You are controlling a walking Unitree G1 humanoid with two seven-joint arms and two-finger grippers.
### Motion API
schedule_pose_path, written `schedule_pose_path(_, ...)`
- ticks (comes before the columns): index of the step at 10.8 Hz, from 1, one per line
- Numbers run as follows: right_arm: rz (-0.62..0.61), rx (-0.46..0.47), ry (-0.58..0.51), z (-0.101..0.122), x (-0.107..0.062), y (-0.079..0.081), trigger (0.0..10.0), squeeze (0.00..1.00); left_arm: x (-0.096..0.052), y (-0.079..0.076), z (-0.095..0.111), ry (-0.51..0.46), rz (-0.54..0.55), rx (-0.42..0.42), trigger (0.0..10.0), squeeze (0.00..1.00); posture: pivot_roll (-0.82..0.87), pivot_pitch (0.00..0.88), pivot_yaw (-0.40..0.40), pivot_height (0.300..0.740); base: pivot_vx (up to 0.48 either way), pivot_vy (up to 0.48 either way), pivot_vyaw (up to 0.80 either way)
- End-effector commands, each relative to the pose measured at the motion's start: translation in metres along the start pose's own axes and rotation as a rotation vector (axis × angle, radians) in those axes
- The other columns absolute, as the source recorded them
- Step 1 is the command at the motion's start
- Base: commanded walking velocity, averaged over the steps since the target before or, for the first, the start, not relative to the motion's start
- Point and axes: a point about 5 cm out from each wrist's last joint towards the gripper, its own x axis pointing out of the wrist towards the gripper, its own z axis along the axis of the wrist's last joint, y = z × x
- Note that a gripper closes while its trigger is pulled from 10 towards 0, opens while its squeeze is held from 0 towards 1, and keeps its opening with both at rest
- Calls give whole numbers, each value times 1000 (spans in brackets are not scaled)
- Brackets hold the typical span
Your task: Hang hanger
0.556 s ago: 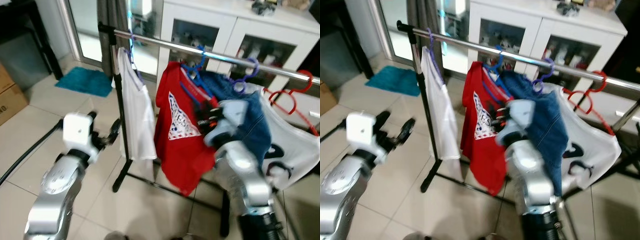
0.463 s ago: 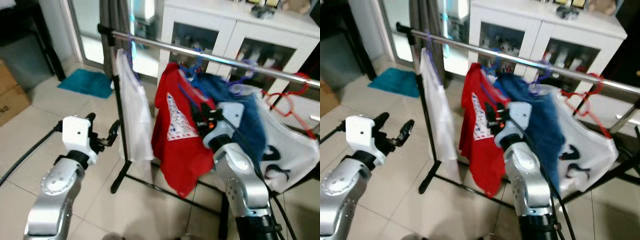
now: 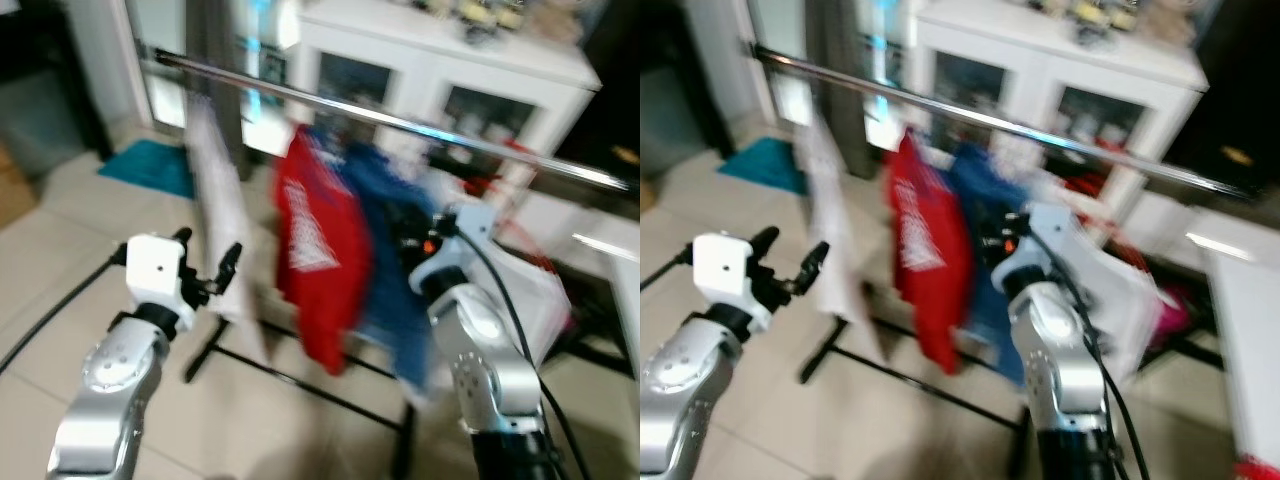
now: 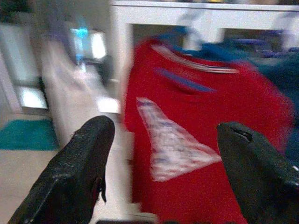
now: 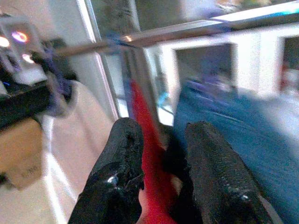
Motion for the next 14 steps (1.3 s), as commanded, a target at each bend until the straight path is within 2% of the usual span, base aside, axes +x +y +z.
schedule_pose_path(1, -4, -11, -19, 5, 1, 1, 10000, 0, 2, 3, 5, -10, 8, 17, 10000, 0, 30, 0, -54, 740, 0, 0, 0)
schedule_pose_path(4, -48, -42, 9, -1, -4, -3, 10000, 0, 5, 6, 9, -43, -7, 23, 10000, 0, 26, 0, -51, 740, 0, 0, 0)
schedule_pose_path(5, -60, -53, 17, -3, -7, -5, 10000, 0, 5, 5, 10, -45, -11, 15, 10000, 0, 26, 0, -51, 740, 262, 0, 800)
schedule_pose_path(7, 15, -50, 24, -5, -7, 7, 10000, 0, 2, 3, 10, -41, -41, 11, 10000, 0, 37, 0, -49, 740, 304, 0, 400)
schedule_pose_path(8, 53, -88, 32, -6, -8, 12, 10000, 0, 1, 4, 9, -41, -45, 3, 10000, 0, 36, 0, -50, 740, 334, 0, 0)
schedule_pose_path(10, 66, -135, 47, -8, -8, 12, 10000, 0, 2, 1, 10, -47, -59, -4, 10000, 0, 37, 0, -53, 740, 364, 0, 400)
schedule_pose_path(12, 58, -79, 18, -3, -8, 11, 10000, 0, 2, -1, 9, -41, -83, 3, 10000, 0, 34, 0, -53, 740, 362, 0, 244)
schedule_pose_path(13, 64, -94, 19, -2, -8, 12, 10000, 0, 2, -1, 9, -39, -94, 5, 10000, 0, 33, 0, -53, 740, 352, 0, 0)
schedule_pose_path(14, 80, -110, 13, 2, -8, 15, 10000, 0, 2, -6, 9, -37, -160, -4, 10000, 0, 26, 0, -53, 740, 0, 0, 0)
